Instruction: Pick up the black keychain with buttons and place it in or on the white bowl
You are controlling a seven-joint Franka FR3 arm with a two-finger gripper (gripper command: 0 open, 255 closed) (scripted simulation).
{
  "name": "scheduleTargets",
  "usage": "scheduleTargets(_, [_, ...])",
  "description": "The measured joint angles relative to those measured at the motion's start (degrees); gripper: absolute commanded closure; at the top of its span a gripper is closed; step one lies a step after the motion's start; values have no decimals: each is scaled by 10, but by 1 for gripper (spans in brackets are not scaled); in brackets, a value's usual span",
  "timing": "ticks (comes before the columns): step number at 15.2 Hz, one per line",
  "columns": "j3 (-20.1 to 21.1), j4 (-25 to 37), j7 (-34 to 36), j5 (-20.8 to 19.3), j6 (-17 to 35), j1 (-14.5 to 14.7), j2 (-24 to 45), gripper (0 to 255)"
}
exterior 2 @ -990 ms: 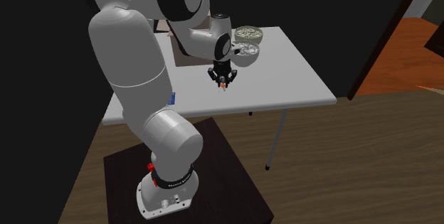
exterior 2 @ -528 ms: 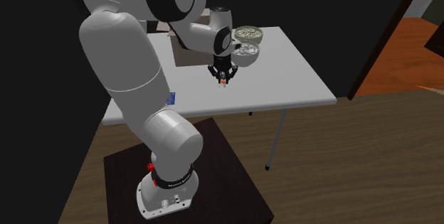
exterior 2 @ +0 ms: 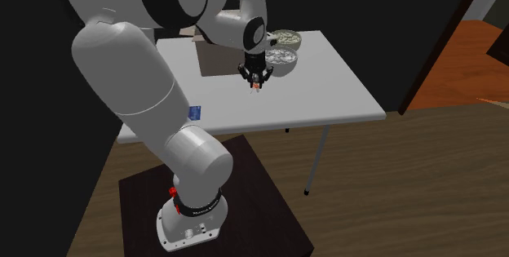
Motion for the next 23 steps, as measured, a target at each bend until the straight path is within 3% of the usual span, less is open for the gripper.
scheduleTargets(19, [-16, 85, -13, 14, -159, 4, -75, 255])
scheduleTargets(23, [-9, 161, -1, -9, -167, -6, -6, 255])
